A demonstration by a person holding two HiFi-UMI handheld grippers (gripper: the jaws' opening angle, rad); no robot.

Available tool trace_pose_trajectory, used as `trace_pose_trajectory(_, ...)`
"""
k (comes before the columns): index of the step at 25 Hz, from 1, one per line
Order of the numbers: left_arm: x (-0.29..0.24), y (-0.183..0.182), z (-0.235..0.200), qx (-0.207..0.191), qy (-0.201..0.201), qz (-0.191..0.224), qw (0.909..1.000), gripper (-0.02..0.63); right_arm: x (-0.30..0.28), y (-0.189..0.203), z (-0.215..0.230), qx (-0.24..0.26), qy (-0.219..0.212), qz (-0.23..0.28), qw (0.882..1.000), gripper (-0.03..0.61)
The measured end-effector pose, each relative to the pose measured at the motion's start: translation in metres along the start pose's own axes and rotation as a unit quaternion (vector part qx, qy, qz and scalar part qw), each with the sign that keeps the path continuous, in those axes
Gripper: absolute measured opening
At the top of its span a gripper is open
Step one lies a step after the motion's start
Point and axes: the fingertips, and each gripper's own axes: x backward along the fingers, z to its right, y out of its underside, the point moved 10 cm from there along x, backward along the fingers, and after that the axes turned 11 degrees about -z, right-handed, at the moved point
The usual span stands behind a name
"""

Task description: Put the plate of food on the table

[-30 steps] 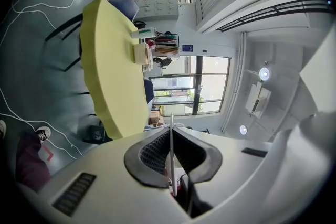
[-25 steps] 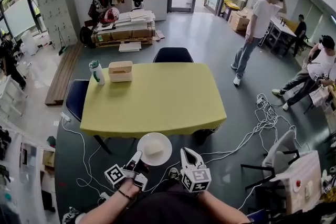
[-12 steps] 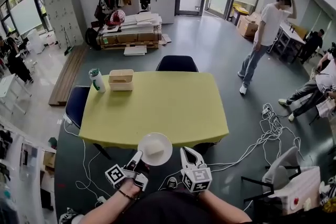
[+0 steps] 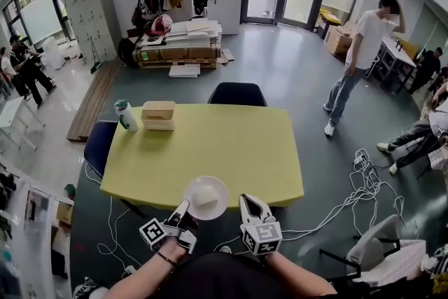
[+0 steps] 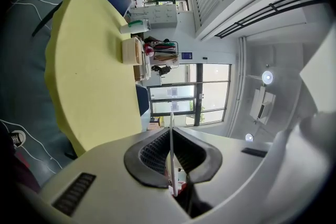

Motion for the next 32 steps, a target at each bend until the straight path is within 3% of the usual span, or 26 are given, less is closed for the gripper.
trace_pose_trajectory(6,-0.030,-0.001,0.003,0.001,0.006,0.021,0.9998,0.020,-0.015,-0.011,0.026,0.001,-0.009,-0.007,1.000,0.012)
trace_pose_trajectory(16,-0.051,-0.021,0.006,0.005,0.007,0.036,0.9993,0.020,-0.045,-0.019,0.033,-0.007,-0.021,-0.013,1.000,0.012)
trace_pose_trajectory(32,-0.128,-0.119,0.007,0.001,0.017,0.000,0.9998,0.020,-0.130,-0.064,0.047,-0.023,0.010,-0.010,1.000,0.012)
